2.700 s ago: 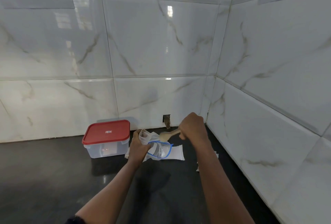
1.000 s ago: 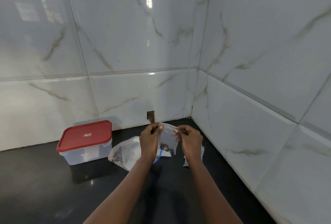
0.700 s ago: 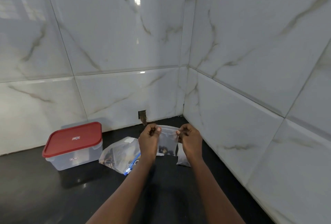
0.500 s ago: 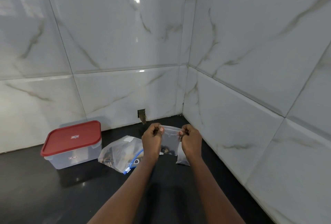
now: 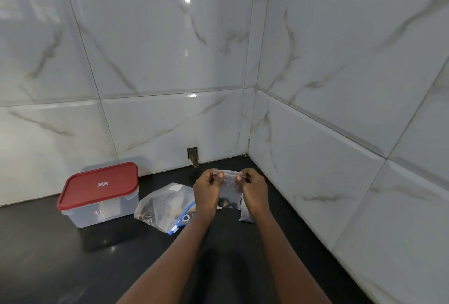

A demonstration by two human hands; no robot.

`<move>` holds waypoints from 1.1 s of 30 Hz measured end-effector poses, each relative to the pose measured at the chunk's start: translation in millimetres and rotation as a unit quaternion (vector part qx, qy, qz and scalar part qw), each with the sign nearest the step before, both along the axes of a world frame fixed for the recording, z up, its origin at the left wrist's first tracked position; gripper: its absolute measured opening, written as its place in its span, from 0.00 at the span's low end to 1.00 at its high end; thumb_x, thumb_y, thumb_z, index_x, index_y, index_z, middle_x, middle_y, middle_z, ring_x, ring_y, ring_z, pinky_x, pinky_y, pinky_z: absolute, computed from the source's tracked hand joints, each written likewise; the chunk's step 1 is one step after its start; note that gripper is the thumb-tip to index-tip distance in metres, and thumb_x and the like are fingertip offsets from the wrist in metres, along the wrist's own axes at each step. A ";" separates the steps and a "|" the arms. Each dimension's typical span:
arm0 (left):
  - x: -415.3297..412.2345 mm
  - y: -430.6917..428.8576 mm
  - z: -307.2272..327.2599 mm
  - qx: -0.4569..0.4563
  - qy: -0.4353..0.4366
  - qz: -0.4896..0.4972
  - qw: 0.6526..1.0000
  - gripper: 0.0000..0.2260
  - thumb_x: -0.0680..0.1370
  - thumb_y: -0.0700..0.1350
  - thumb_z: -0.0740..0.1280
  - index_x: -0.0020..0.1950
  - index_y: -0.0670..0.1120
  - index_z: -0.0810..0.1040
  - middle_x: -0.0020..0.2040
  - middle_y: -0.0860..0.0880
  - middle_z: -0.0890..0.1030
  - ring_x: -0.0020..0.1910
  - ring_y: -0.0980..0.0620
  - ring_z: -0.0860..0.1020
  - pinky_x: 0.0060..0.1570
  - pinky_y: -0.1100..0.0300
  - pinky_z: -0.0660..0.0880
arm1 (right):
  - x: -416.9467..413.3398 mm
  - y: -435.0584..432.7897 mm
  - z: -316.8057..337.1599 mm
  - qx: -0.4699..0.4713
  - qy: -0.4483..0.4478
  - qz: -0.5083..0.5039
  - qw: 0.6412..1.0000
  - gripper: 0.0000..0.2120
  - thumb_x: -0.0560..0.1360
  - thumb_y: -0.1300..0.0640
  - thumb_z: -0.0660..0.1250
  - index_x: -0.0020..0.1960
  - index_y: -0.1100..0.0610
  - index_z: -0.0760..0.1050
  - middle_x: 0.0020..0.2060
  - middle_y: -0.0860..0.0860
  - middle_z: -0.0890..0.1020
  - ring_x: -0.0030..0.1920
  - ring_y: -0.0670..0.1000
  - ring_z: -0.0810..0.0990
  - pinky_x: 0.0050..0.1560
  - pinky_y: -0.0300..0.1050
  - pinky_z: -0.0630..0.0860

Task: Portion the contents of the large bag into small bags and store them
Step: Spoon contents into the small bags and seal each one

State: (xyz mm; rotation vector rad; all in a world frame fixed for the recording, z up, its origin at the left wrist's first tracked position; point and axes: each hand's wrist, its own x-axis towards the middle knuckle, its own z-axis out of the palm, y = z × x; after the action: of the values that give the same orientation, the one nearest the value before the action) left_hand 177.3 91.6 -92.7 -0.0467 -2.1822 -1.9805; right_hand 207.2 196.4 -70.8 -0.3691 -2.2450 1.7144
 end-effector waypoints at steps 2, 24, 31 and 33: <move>2.6 -0.5 0.7 0.037 -0.004 -0.015 0.999 0.02 0.77 0.42 0.66 0.48 0.46 0.78 0.45 0.45 0.81 0.45 0.48 0.79 0.45 0.56 0.77 | -0.7 -0.5 1.4 0.003 0.000 -0.015 1.000 0.08 0.77 0.68 0.58 0.45 0.58 0.73 0.41 0.53 0.77 0.41 0.48 0.74 0.36 0.35 0.70; 13.9 8.7 1.9 0.100 -0.012 -0.101 0.990 0.04 0.73 0.40 0.70 0.46 0.47 0.80 0.42 0.46 0.83 0.41 0.51 0.81 0.36 0.68 0.76 | 3.7 5.2 4.7 -0.031 -0.004 -0.032 0.999 0.12 0.75 0.64 0.65 0.37 0.50 0.76 0.41 0.55 0.81 0.44 0.52 0.79 0.45 0.46 0.77; 11.9 14.9 -7.6 0.072 -0.020 -0.117 0.990 0.05 0.74 0.40 0.69 0.49 0.44 0.81 0.44 0.43 0.83 0.46 0.45 0.81 0.47 0.52 0.79 | 8.4 13.7 -0.9 -0.032 -0.025 -0.038 0.998 0.14 0.74 0.68 0.62 0.36 0.52 0.76 0.39 0.53 0.80 0.39 0.47 0.77 0.35 0.35 0.73; 13.2 18.3 -9.9 0.069 -0.026 -0.116 0.990 0.04 0.74 0.39 0.69 0.47 0.46 0.80 0.44 0.45 0.83 0.46 0.47 0.81 0.45 0.57 0.78 | 8.4 15.6 -3.1 -0.031 -0.029 -0.054 0.998 0.15 0.73 0.69 0.62 0.35 0.52 0.77 0.38 0.53 0.81 0.38 0.47 0.78 0.34 0.35 0.73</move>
State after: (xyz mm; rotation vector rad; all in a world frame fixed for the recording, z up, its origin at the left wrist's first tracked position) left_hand 190.5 109.9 -102.6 -0.2431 -2.1501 -2.2774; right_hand 215.6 212.0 -73.9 -0.5490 -2.1733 1.7410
